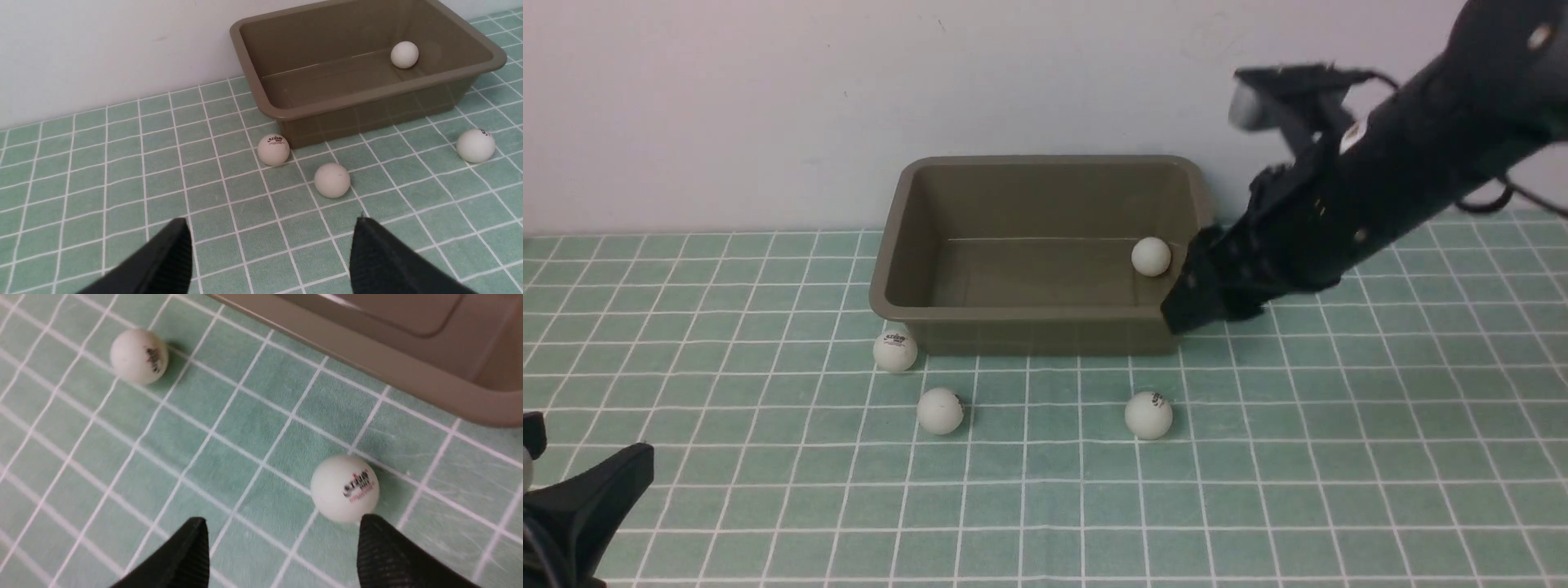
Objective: Put the table tennis balls in the box on the green coffee tablecloth.
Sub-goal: 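Reach for and grasp a ping pong ball on the table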
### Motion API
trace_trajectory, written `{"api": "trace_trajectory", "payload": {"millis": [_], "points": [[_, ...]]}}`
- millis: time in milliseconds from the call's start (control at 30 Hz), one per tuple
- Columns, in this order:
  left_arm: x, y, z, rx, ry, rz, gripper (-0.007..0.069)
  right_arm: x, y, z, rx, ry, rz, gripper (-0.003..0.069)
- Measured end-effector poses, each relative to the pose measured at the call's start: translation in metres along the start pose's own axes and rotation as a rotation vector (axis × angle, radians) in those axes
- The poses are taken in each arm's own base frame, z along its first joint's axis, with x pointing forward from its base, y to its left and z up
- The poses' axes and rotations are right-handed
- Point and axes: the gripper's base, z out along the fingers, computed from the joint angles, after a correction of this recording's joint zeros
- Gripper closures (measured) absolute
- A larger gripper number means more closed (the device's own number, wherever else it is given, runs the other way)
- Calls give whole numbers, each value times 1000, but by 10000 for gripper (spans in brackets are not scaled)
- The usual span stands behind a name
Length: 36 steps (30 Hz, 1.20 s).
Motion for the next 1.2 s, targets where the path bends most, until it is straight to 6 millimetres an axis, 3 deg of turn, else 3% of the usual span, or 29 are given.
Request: {"api": "trace_trajectory", "payload": {"millis": [167, 567, 767, 1200], "points": [[0, 0, 0, 0, 0, 0, 155, 15, 6, 30, 28, -60, 57, 218], [0, 0, 0, 0, 0, 0, 155, 34, -11, 90, 58, 28, 118, 193], [0, 0, 0, 0, 1, 0, 155, 36, -15, 100, 76, 17, 119, 157], [1, 0, 0, 3, 8, 7, 155, 27, -17, 99, 100, -60, 122, 148]]}}
